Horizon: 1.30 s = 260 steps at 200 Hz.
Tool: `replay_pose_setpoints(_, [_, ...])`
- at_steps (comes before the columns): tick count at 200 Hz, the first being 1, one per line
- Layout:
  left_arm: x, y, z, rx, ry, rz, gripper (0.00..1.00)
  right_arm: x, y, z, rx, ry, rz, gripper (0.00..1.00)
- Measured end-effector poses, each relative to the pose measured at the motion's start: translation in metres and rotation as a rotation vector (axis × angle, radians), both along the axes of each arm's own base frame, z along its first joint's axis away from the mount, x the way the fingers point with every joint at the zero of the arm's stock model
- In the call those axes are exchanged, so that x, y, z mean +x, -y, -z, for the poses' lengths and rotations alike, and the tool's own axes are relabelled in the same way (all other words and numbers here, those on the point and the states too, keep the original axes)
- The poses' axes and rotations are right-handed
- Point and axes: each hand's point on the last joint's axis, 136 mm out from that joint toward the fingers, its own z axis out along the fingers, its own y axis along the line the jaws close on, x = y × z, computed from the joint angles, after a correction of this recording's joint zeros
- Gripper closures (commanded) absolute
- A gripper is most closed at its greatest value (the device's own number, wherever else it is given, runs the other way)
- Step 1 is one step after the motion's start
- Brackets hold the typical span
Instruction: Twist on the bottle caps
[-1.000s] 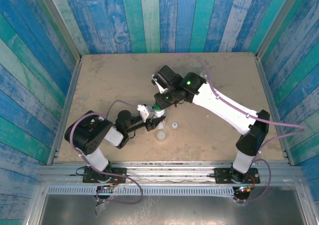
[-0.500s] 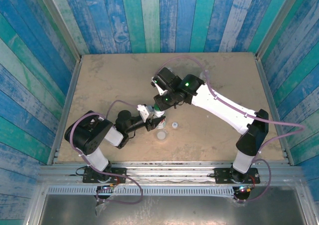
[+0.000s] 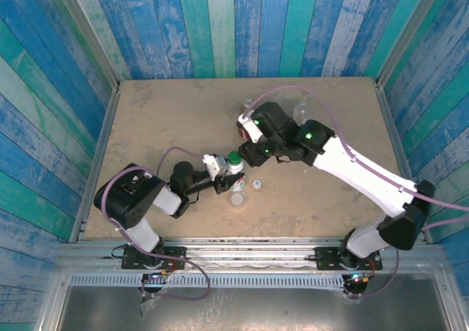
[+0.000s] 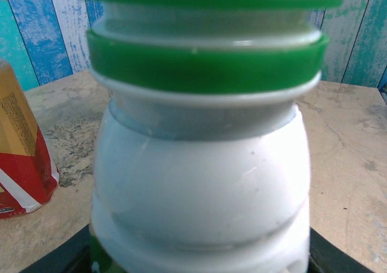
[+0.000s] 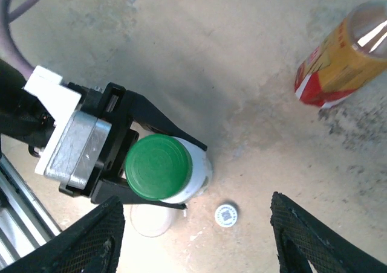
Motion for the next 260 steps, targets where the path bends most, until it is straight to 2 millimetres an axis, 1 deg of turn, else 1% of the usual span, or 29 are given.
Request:
replay_pose_setpoints(13, [0.0, 0.0, -0.001, 0.0, -0.005, 0.0, 0.43, -0.002, 0.006, -0.006, 0.024, 0.042, -0.016, 0.3])
replay_pose_setpoints(34, [0.001, 0.001, -0.002, 0.008, -0.019, 0.003, 0.43, -0.005, 0.012, -0.015, 0.061, 0.095, -0.038, 0.24])
replay_pose_setpoints(52, [0.002, 0.004, -0.003, 0.019, -0.032, 0.012, 0.43, -0.013, 0.015, -0.02, 0.094, 0.136, -0.081, 0.21])
replay_pose_setpoints(86, [-0.001, 0.006, -0.008, 0.031, -0.037, 0.03, 0.44, -0.031, 0.023, -0.025, 0.132, 0.211, -0.175, 0.19])
replay_pose_setpoints(112, [-0.006, 0.009, -0.015, 0.033, -0.032, 0.046, 0.46, -0.042, 0.026, -0.034, 0.16, 0.264, -0.239, 0.2])
replay_pose_setpoints(139, [-0.008, 0.013, -0.023, 0.045, -0.024, 0.065, 0.45, -0.05, 0.022, -0.04, 0.177, 0.286, -0.308, 0.21])
replay_pose_setpoints(162, [-0.011, 0.016, -0.038, 0.045, 0.007, 0.083, 0.45, -0.055, 0.018, -0.04, 0.17, 0.285, -0.364, 0.22])
replay_pose_setpoints(183, [-0.014, 0.016, -0.049, 0.045, 0.032, 0.097, 0.45, -0.056, 0.014, -0.043, 0.164, 0.291, -0.402, 0.24])
replay_pose_setpoints(234, [-0.025, 0.017, -0.06, 0.063, 0.045, 0.146, 0.45, -0.059, 0.002, -0.046, 0.134, 0.284, -0.5, 0.31])
replay_pose_setpoints(260, [-0.031, 0.017, -0.067, 0.063, 0.061, 0.169, 0.45, -0.059, -0.004, -0.044, 0.106, 0.272, -0.548, 0.34])
